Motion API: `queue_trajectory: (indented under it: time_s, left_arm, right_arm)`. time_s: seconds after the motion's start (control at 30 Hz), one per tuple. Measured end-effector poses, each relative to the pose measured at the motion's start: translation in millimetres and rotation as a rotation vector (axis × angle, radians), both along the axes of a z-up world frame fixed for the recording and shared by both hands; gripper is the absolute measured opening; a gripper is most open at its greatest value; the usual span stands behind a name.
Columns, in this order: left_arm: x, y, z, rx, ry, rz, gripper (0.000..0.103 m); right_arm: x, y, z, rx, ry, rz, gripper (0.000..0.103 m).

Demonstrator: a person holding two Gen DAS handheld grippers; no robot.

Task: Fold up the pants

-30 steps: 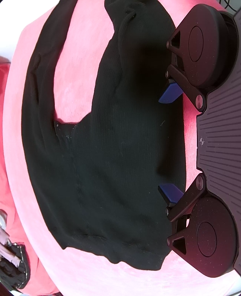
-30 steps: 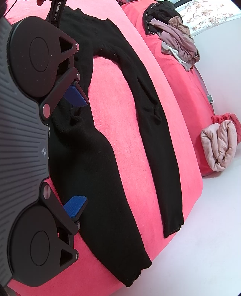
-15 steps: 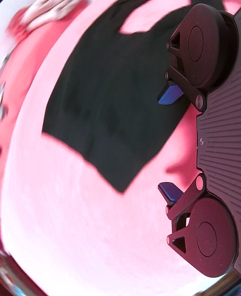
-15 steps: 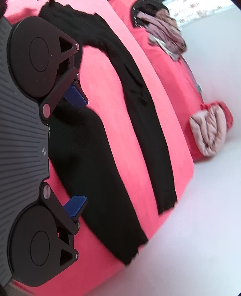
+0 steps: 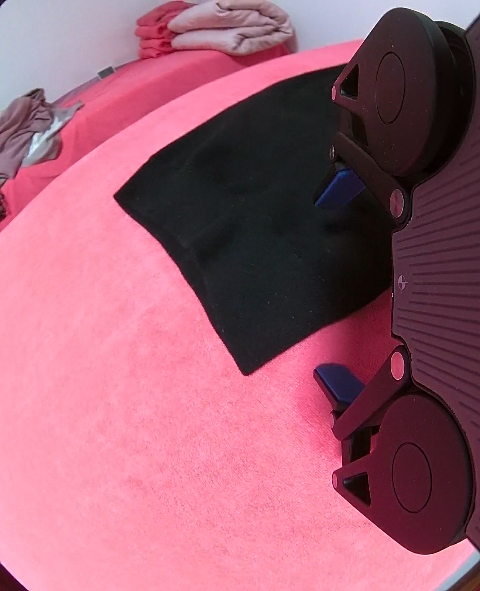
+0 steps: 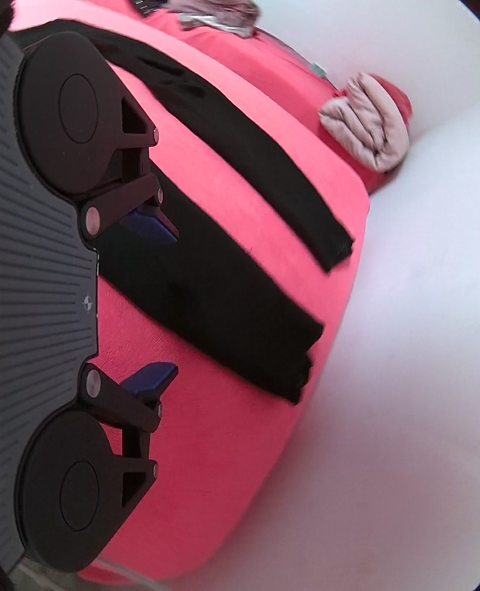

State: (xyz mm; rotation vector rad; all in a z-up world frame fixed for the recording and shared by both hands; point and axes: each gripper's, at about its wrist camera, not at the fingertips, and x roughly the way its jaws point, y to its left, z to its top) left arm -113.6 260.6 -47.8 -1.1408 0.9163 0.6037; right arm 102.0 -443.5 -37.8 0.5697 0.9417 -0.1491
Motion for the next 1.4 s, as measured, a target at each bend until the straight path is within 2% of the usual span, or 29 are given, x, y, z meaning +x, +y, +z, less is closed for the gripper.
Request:
queue_trajectory:
  time_s: [0.23,0.57,0.7,0.73,0.77,0.83,0.87,0.97,1.07,1.2,1.4]
  left_arm:
    - [-5,12,-12,-0.125,-0.153,0.076,0.103]
    - [-2,9,-14,-0.096,-0.176,0.104,0.103]
    - [0,7,-9,-0.031,-0.120,0.111,0.103]
    - [1,7,-8,-0.019,-0.100,0.104,0.099]
    - [5,8,-10,-0.025,-0.080,0.095,0.090]
    - [7,7,-12,-0.031,-0.057,0.114,0.086]
    - [8,6,-10,-0.024,-0.046,0.124,0.085]
    - [15,3,-2,0.008,-0.007,0.126,0.081]
    - [17,-3,12,0.062,0.012,0.081,0.078]
    - [16,-1,36,0.107,-0.024,0.019,0.076]
    - [-9,2,83,0.145,-0.100,0.002,0.075]
  right_arm:
    - [9,6,-4,-0.021,-0.002,0.008,0.079]
    - [16,-3,-4,0.027,-0.034,0.010,0.077]
    - [20,-5,-6,0.028,-0.030,0.003,0.062]
    - [20,-6,-6,0.026,-0.029,0.006,0.054]
    - [21,-6,-7,0.021,-0.026,0.008,0.050]
    - [24,-11,-7,0.010,-0.007,0.001,0.018]
    - [25,-14,-8,0.025,-0.005,0.001,0.015]
    - [27,-18,-5,0.040,-0.005,0.030,0.011]
    - [26,-17,0,0.016,-0.017,0.056,0.009]
    - [12,-12,20,-0.018,-0.082,0.060,0.008]
    - [-8,-14,46,-0.045,-0.128,0.059,0.008]
